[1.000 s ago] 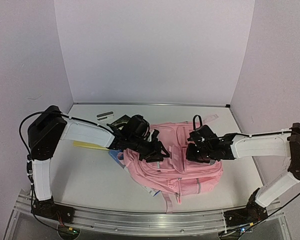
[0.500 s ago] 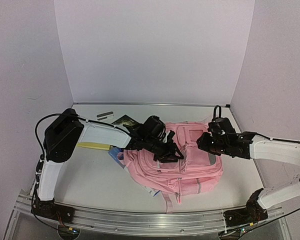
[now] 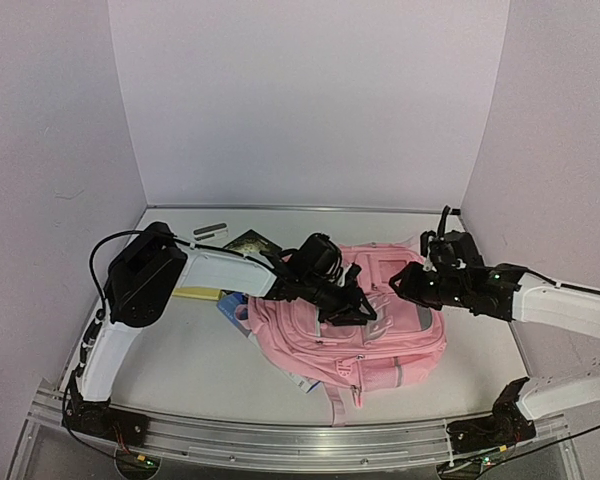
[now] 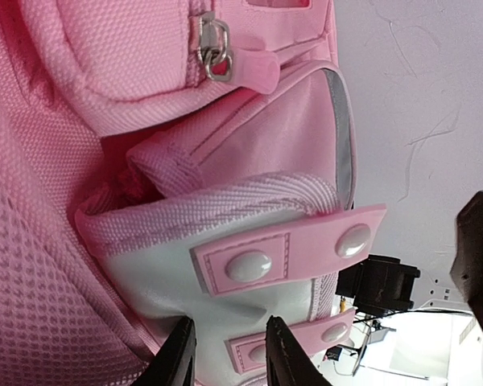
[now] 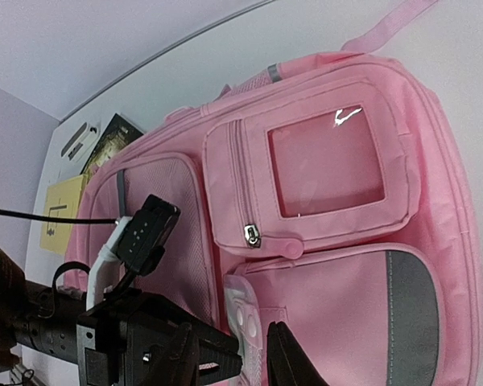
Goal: Pack the student bag
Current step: Adjust the student bag at the center of the board.
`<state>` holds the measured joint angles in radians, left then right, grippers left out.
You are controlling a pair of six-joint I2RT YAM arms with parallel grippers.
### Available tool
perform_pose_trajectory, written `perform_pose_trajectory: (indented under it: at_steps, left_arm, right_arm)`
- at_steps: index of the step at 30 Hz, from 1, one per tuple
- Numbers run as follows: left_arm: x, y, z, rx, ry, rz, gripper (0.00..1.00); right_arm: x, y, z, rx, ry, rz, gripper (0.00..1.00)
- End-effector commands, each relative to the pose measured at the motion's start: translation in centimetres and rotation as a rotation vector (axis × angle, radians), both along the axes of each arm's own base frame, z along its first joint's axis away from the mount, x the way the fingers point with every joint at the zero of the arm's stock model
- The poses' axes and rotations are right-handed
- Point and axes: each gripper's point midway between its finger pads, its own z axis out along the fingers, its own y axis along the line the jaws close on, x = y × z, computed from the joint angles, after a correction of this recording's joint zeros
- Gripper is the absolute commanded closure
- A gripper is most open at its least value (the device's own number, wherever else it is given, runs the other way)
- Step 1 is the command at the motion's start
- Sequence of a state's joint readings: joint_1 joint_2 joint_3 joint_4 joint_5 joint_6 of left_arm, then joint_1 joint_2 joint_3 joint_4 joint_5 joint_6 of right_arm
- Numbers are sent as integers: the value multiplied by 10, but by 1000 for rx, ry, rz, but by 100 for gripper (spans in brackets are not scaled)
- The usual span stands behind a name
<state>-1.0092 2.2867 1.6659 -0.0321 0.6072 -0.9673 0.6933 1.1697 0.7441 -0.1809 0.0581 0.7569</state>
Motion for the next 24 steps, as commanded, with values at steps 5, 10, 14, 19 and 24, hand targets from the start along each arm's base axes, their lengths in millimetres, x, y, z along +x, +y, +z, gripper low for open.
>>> perform_pose_trajectory:
  at_steps: [5, 10, 14, 19, 24]
  left_arm:
    - [1, -11, -2, -27, -9, -14, 71]
    - [2, -13, -4, -22, -5, -14, 70]
    - [1, -14, -8, -16, 3, -19, 67]
    - [2, -15, -10, -7, 7, -21, 68]
    - [2, -14, -9, -6, 1, -17, 68]
  right_arm:
    - [-4, 30, -24, 47, 109, 106, 81]
    - [-3, 32, -24, 51, 113, 107, 83]
    - [-5, 35, -26, 53, 122, 118, 84]
    - [-6, 33, -43, 24, 158, 107, 84]
    - [-6, 21, -73, -25, 220, 33, 86]
